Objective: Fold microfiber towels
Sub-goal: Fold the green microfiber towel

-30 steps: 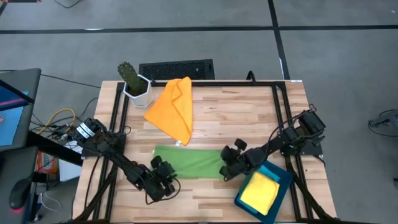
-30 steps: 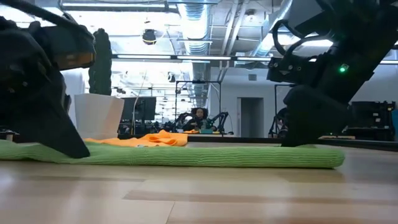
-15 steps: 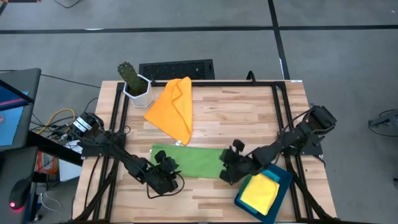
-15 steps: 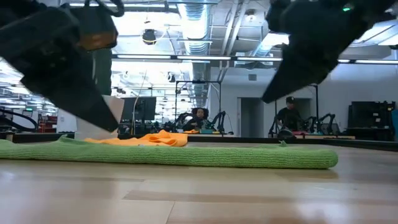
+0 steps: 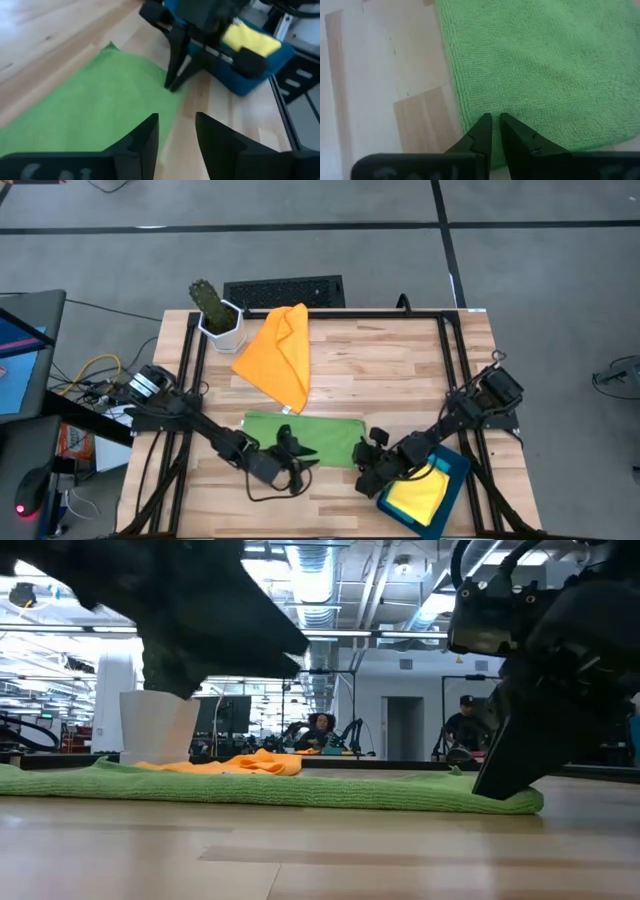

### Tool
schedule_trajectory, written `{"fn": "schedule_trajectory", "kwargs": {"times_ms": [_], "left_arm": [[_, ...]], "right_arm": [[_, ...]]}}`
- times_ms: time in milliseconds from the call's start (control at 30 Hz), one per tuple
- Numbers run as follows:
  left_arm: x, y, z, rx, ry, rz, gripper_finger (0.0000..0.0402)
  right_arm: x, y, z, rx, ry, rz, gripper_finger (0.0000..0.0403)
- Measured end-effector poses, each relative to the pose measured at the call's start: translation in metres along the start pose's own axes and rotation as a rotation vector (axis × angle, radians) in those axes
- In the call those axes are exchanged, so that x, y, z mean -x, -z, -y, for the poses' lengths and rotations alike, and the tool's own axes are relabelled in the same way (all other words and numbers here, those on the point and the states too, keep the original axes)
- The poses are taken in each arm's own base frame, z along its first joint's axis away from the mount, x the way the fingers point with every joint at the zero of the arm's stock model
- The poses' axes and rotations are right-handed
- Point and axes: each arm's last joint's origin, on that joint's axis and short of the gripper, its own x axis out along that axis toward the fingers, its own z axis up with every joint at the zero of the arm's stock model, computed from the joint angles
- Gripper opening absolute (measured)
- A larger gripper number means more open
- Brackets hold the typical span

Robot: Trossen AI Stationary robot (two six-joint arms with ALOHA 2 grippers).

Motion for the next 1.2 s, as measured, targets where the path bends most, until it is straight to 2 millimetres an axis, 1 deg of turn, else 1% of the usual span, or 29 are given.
{"fn": "schedule_trajectory", "kwargs": {"times_ms": [100, 267, 367, 467, 567, 700, 933, 1100, 1200], "left_arm": [[-0.014, -0.001, -0.006, 0.011, -0.010, 0.038, 0.0104], [-0.043, 0.006, -0.013, 0.002, -0.056, 0.036, 0.0067], [-0.061, 0.015, -0.009, -0.007, -0.028, -0.015, 0.0038], [-0.076, 0.022, -0.002, -0.025, -0.041, -0.040, 0.0009], [-0.088, 0.028, 0.003, -0.050, -0.070, -0.082, 0.0004], [-0.097, 0.031, 0.009, -0.083, -0.100, -0.124, 0.0005], [-0.097, 0.030, 0.010, -0.096, -0.114, -0.140, 0.0001], [-0.097, 0.031, 0.009, -0.095, -0.123, -0.147, 0.0001], [-0.095, 0.028, 0.010, -0.124, -0.111, -0.146, 0.0001]], "right_arm": [[0.000, 0.000, 0.000, 0.003, 0.008, -0.001, 0.0066], [0.014, -0.002, 0.006, 0.022, 0.019, -0.010, 0.0066], [0.026, -0.009, 0.006, 0.012, 0.010, 0.029, 0.0066], [0.030, -0.010, 0.008, 0.013, 0.015, 0.038, 0.0066], [0.033, -0.011, 0.007, 0.011, 0.013, 0.051, 0.0066], [0.032, -0.006, 0.004, 0.018, 0.010, 0.042, 0.0066], [0.034, -0.001, 0.001, 0.018, 0.007, 0.024, 0.0066], [0.034, 0.002, 0.001, 0.004, -0.017, -0.027, 0.0066], [0.033, 0.001, 0.003, -0.008, -0.006, -0.038, 0.0066]]}}
